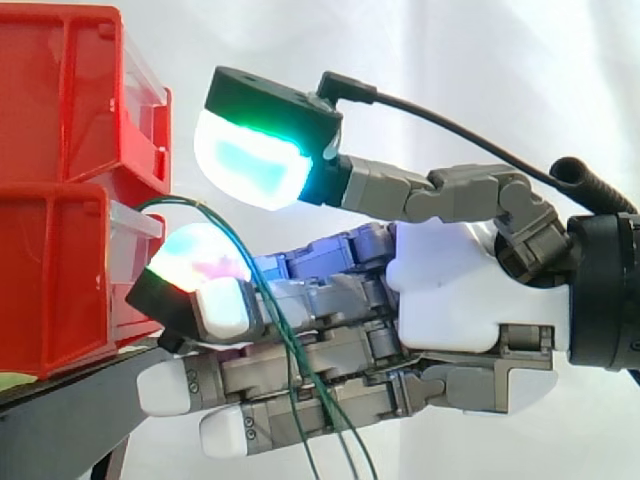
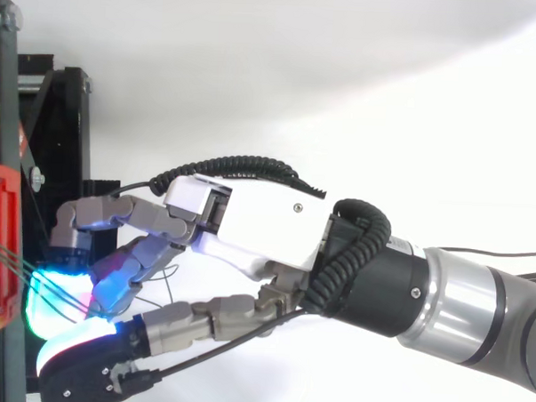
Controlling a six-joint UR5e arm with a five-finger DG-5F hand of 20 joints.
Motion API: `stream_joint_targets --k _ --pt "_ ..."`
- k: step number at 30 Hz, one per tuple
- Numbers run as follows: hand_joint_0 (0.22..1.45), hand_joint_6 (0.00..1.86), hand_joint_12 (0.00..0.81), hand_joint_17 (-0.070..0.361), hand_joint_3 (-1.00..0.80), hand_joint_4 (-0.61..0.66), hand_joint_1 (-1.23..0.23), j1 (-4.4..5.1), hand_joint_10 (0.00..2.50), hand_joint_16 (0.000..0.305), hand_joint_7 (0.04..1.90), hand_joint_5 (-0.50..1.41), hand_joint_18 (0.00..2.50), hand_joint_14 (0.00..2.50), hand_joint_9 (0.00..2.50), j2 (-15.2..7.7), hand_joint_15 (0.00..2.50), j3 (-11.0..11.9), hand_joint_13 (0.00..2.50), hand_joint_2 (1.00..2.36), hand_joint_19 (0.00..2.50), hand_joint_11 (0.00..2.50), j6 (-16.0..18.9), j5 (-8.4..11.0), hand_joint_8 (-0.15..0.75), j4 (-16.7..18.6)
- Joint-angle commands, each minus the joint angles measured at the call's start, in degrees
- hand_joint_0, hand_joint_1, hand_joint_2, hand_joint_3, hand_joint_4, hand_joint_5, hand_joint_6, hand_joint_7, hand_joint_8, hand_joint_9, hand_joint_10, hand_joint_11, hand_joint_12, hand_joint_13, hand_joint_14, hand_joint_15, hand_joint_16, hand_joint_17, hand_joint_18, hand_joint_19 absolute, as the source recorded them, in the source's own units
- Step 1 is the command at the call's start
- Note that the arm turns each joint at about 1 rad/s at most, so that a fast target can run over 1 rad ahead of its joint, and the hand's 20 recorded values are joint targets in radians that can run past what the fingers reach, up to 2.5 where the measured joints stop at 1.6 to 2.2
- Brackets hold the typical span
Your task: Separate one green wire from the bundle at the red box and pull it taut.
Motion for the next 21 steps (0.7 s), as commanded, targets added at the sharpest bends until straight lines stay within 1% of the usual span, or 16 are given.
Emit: stream_joint_targets --k 1,3,4,5,7,11,14,16,18,19,21 --pt "0.64 0.63 0.396 0.112 -0.34 0.23 -0.65 -0.29 0.02 0.050 1.44 -0.14 0.68 0.01 1.03 0.4 0.32 0.0 0.83 1.01 0.38 0.58 0.2 -0.11 0.398 -0.9" --pt "0.64 0.66 0.398 0.113 -0.31 0.23 -0.64 -0.46 0.02 0.050 1.45 -0.15 0.68 0.01 1.01 0.9 0.33 0.0 0.83 1.02 0.38 0.58 0.4 -0.11 0.404 -2.7" --pt "0.64 0.67 0.400 0.113 -0.30 0.24 -0.64 -0.46 0.02 0.050 1.44 -0.16 0.68 0.01 1.00 1.0 0.33 0.0 0.83 1.02 0.38 0.57 0.5 -0.11 0.404 -3.1" --pt "0.63 0.68 0.402 0.113 -0.28 0.24 -0.64 -0.46 0.02 0.050 1.46 -0.16 0.68 0.01 0.97 1.3 0.33 0.0 0.83 1.02 0.39 0.57 0.7 -0.11 0.405 -4.6" --pt "0.63 0.71 0.404 0.116 -0.27 0.25 -0.64 -0.46 0.02 0.051 1.44 -0.17 0.68 0.01 0.93 1.5 0.33 0.0 0.82 1.02 0.39 0.57 1.0 -0.11 0.405 -5.8" --pt "0.62 0.75 0.406 0.118 -0.26 0.28 -0.65 -0.46 0.02 0.053 1.39 -0.19 0.68 0.01 0.93 1.8 0.33 0.0 0.81 1.02 0.40 0.58 1.5 -0.11 0.404 -6.8" --pt "0.62 0.79 0.406 0.119 -0.26 0.29 -0.65 -0.46 0.02 0.053 1.35 -0.20 0.68 0.01 0.94 1.8 0.34 0.0 0.81 1.02 0.39 0.63 1.8 -0.11 0.410 -6.8" --pt "0.62 0.80 0.406 0.119 -0.31 0.30 -0.67 -0.55 0.02 0.053 1.32 -0.20 0.68 0.01 0.94 1.9 0.34 0.0 0.81 1.01 0.39 0.66 2.1 -0.11 0.410 -7.0" --pt "0.60 0.81 0.406 0.119 -0.43 0.29 -0.67 -0.64 0.02 0.053 1.28 -0.20 0.69 0.01 0.95 2.3 0.34 0.0 0.81 1.01 0.40 0.67 2.2 -0.19 0.409 -7.3" --pt "0.59 0.80 0.409 0.120 -0.48 0.29 -0.65 -0.64 0.02 0.053 1.26 -0.20 0.69 0.01 0.96 2.3 0.35 0.0 0.81 1.00 0.41 0.66 2.2 -0.19 0.409 -7.4" --pt "0.57 0.76 0.409 0.122 -0.50 0.28 -0.61 -0.73 0.02 0.054 1.26 -0.19 0.69 0.01 0.99 3.0 0.35 0.0 0.81 1.00 0.41 0.65 1.8 -0.11 0.411 -7.6"
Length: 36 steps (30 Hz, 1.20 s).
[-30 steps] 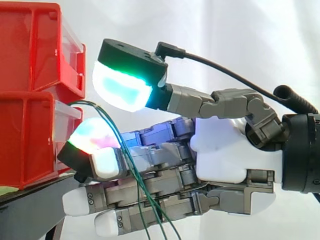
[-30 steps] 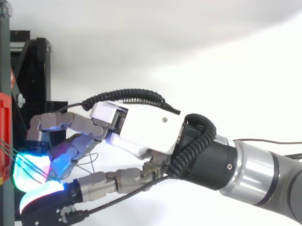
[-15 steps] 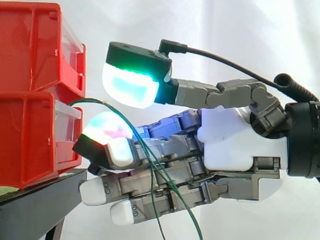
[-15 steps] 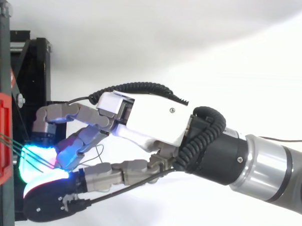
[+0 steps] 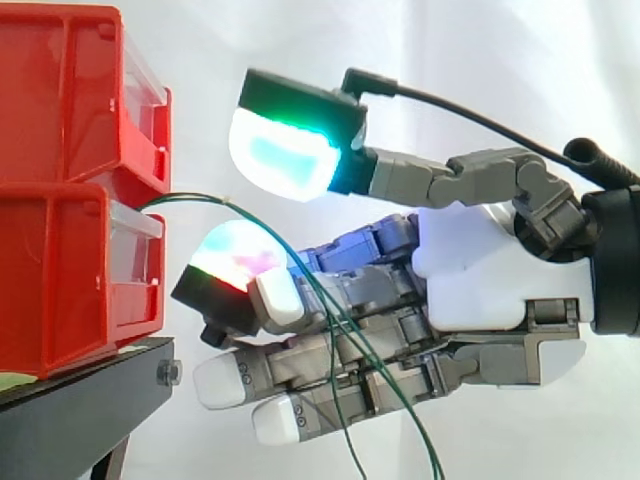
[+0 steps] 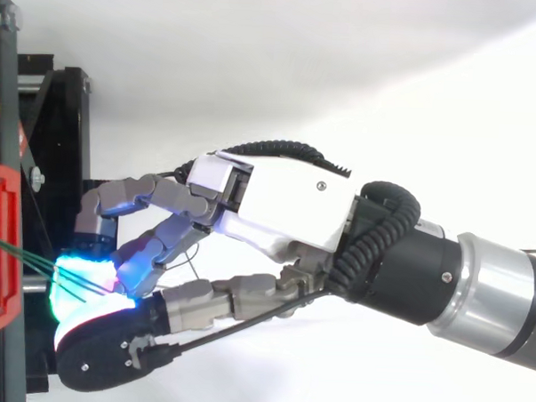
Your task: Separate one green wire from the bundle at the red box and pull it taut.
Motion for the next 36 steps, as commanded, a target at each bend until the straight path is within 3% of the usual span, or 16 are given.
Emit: stream_joint_targets --k 1,8,11,19,23,25,27,31,35,36 --pt "0.56 0.74 0.413 0.122 -0.50 0.28 -0.59 -0.11 0.02 0.054 1.27 -0.18 0.69 0.01 0.99 0.8 0.34 0.0 0.82 1.00 0.41 0.65 -0.3 0.15 0.409 -0.4" --pt "0.59 0.58 0.418 0.122 -0.47 0.24 -0.44 -0.55 0.02 0.054 1.46 -0.13 0.69 0.01 1.06 1.1 0.34 0.0 0.83 1.00 0.43 0.67 -1.0 -0.12 0.407 -0.1" --pt "0.62 0.59 0.416 0.122 -0.37 0.23 -0.48 -0.73 0.02 0.054 1.51 -0.13 0.70 0.01 1.07 1.1 0.34 0.0 0.84 1.01 0.42 0.66 -1.0 -0.12 0.413 -0.1" --pt "0.63 0.73 0.417 0.123 -0.22 0.27 -0.62 -0.90 0.02 0.055 1.37 -0.18 0.71 0.01 1.01 1.1 0.35 0.0 0.84 1.02 0.40 0.70 -1.3 -0.12 0.414 -0.2" --pt "0.63 0.79 0.415 0.124 -0.20 0.27 -0.69 -0.90 0.02 0.055 1.32 -0.20 0.70 0.01 0.99 1.1 0.36 0.0 0.83 1.02 0.41 0.73 -1.2 -0.12 0.404 -0.4" --pt "0.62 0.80 0.411 0.124 -0.29 0.27 -0.70 -1.08 0.02 0.055 1.28 -0.21 0.70 0.01 0.99 1.1 0.36 0.0 0.83 1.02 0.42 0.74 -1.2 -0.12 0.399 -0.4" --pt "0.58 0.77 0.412 0.125 -0.42 0.26 -0.63 -1.08 0.02 0.055 1.27 -0.20 0.70 0.01 0.99 1.1 0.36 0.0 0.83 1.01 0.43 0.70 -1.2 -0.12 0.393 -0.4" --pt "0.58 0.66 0.417 0.129 -0.41 0.23 -0.43 -1.25 0.02 0.057 1.43 -0.17 0.70 0.01 1.04 1.1 0.39 -0.1 0.85 1.01 0.45 0.70 -1.2 -0.12 0.398 -0.4" --pt "0.62 0.66 0.418 0.129 -0.31 0.23 -0.44 -1.43 0.02 0.057 1.45 -0.16 0.71 0.01 1.05 1.1 0.39 -0.1 0.86 1.01 0.46 0.72 -1.4 -0.12 0.397 -0.4" --pt "0.63 0.69 0.415 0.130 -0.20 0.23 -0.50 -1.43 0.02 0.058 1.42 -0.17 0.72 0.01 1.05 1.1 0.39 -0.1 0.86 1.02 0.45 0.72 -1.4 -0.12 0.403 -0.4"
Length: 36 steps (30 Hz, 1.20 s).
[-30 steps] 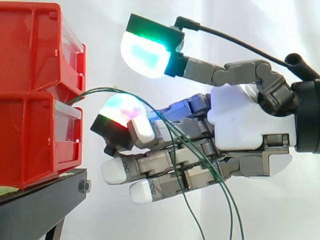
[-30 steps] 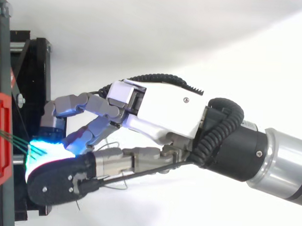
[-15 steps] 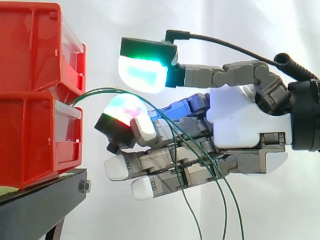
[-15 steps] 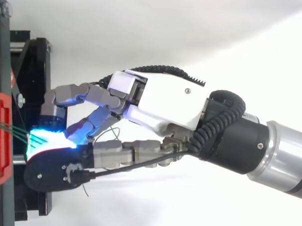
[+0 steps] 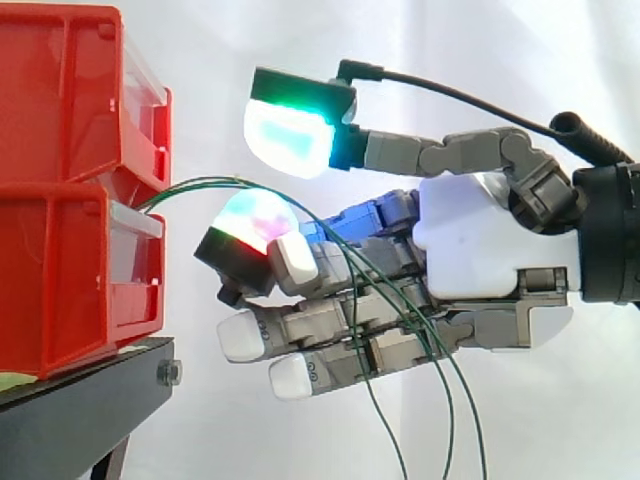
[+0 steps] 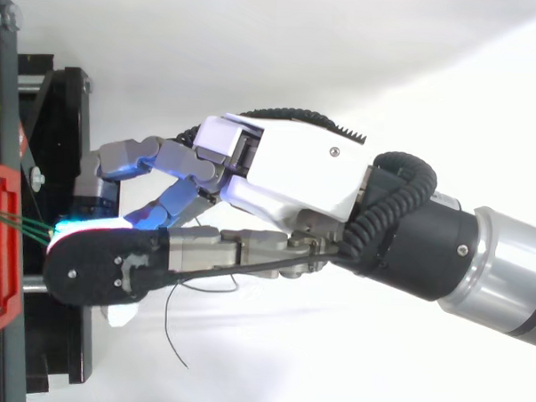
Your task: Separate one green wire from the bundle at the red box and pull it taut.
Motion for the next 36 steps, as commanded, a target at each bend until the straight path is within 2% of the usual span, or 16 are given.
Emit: stream_joint_targets --k 1,9,16,17,20,22,24,29,33,36 --pt "0.63 0.70 0.415 0.130 -0.16 0.24 -0.51 -0.15 0.02 0.058 1.41 -0.17 0.72 0.01 1.04 0.0 0.39 0.0 0.86 1.02 0.44 0.71 -0.1 0.00 0.405 0.1" --pt "0.63 0.81 0.419 0.133 -0.01 0.28 -0.67 -0.41 0.02 0.059 1.27 -0.21 0.73 0.01 0.99 0.0 0.39 0.1 0.86 1.02 0.42 0.74 -0.1 0.00 0.411 0.1" --pt "0.64 0.82 0.414 0.130 -0.05 0.28 -0.70 -0.41 0.02 0.058 1.25 -0.21 0.73 0.01 0.99 0.2 0.39 0.1 0.86 1.02 0.43 0.75 -0.1 0.00 0.401 0.0" --pt "0.64 0.82 0.411 0.130 -0.07 0.27 -0.71 -0.41 0.02 0.058 1.24 -0.21 0.73 0.01 0.99 0.2 0.39 0.1 0.87 1.02 0.43 0.75 -0.1 0.00 0.398 0.0" --pt "0.61 0.79 0.407 0.129 -0.28 0.25 -0.71 -0.50 0.02 0.057 1.24 -0.19 0.73 0.01 0.99 0.4 0.39 0.1 0.87 1.02 0.45 0.70 -0.1 -0.09 0.391 0.0" --pt "0.58 0.76 0.409 0.129 -0.43 0.25 -0.67 -0.41 0.02 0.057 1.26 -0.18 0.73 0.02 1.02 0.4 0.39 0.1 0.87 1.01 0.45 0.70 -0.1 -0.35 0.400 -0.1" --pt "0.57 0.73 0.410 0.130 -0.50 0.26 -0.63 -0.41 0.02 0.058 1.29 -0.16 0.73 0.01 1.03 0.4 0.39 0.1 0.87 1.00 0.45 0.71 -0.1 -0.70 0.401 -0.6" --pt "0.53 0.69 0.421 0.135 -0.50 0.26 -0.57 -0.41 0.02 0.060 1.32 -0.15 0.75 0.01 1.05 0.4 0.39 0.1 0.88 1.00 0.45 0.68 -0.1 -0.70 0.412 -1.0" --pt "0.58 0.70 0.411 0.129 -0.49 0.25 -0.65 -0.41 0.02 0.057 1.41 -0.15 0.73 0.01 1.05 0.4 0.39 0.1 0.87 1.00 0.46 0.71 -0.1 -0.70 0.404 -1.0" --pt "0.61 0.76 0.407 0.128 -0.35 0.24 -0.70 -0.32 0.02 0.057 1.38 -0.17 0.73 0.02 1.04 0.4 0.40 0.1 0.87 1.01 0.46 0.70 -0.1 -0.70 0.395 -1.0"
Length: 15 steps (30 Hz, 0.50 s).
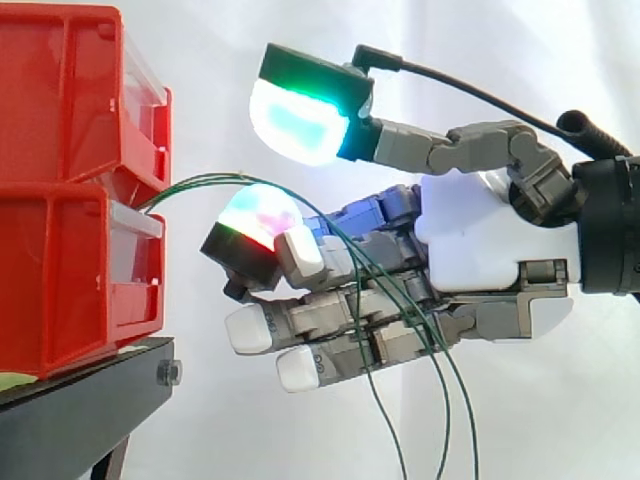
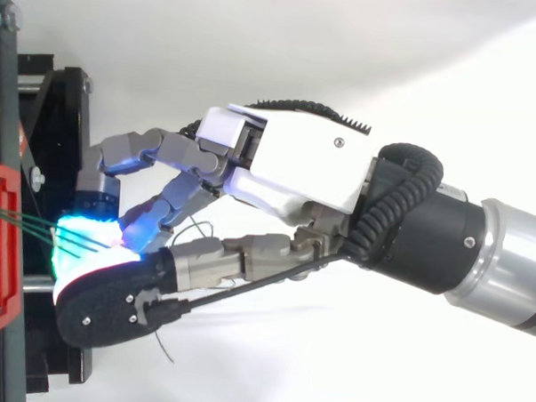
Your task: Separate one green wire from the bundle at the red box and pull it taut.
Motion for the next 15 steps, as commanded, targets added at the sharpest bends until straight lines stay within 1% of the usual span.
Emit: stream_joint_targets --k 1,5,6,8,10,14,15 --pt "0.61 0.77 0.408 0.128 -0.31 0.24 -0.70 0.01 0.02 0.057 1.39 -0.18 0.73 0.01 1.04 0.0 0.39 0.0 0.87 1.01 0.46 0.71 0.0 0.00 0.396 0.0" --pt "0.60 0.80 0.403 0.130 -0.19 0.21 -0.72 0.01 0.02 0.058 1.42 -0.19 0.75 0.01 1.02 0.0 0.40 0.0 0.87 1.02 0.47 0.71 0.0 0.00 0.393 0.0" --pt "0.60 0.82 0.403 0.130 -0.16 0.20 -0.72 0.01 0.02 0.058 1.39 -0.19 0.75 0.01 1.01 0.0 0.41 0.0 0.87 1.02 0.46 0.71 0.0 0.00 0.392 0.0" --pt "0.61 0.82 0.401 0.130 -0.13 0.17 -0.74 0.10 0.02 0.058 1.40 -0.20 0.75 0.02 1.00 0.0 0.42 0.0 0.87 1.03 0.47 0.73 0.0 0.00 0.387 0.0" --pt "0.61 0.83 0.401 0.130 -0.10 0.15 -0.75 0.10 0.02 0.058 1.38 -0.20 0.76 0.02 1.00 0.0 0.42 0.0 0.88 1.03 0.48 0.74 0.0 0.00 0.387 0.0" --pt "0.63 0.84 0.398 0.130 -0.09 0.13 -0.77 0.01 0.02 0.058 1.38 -0.20 0.77 0.02 1.00 0.0 0.43 0.0 0.88 1.03 0.48 0.75 0.0 0.00 0.383 0.0" --pt "0.63 0.84 0.397 0.130 -0.12 0.16 -0.78 0.01 0.02 0.058 1.34 -0.20 0.77 0.02 1.00 0.0 0.44 0.0 0.88 1.03 0.48 0.76 0.0 0.00 0.381 -0.1"
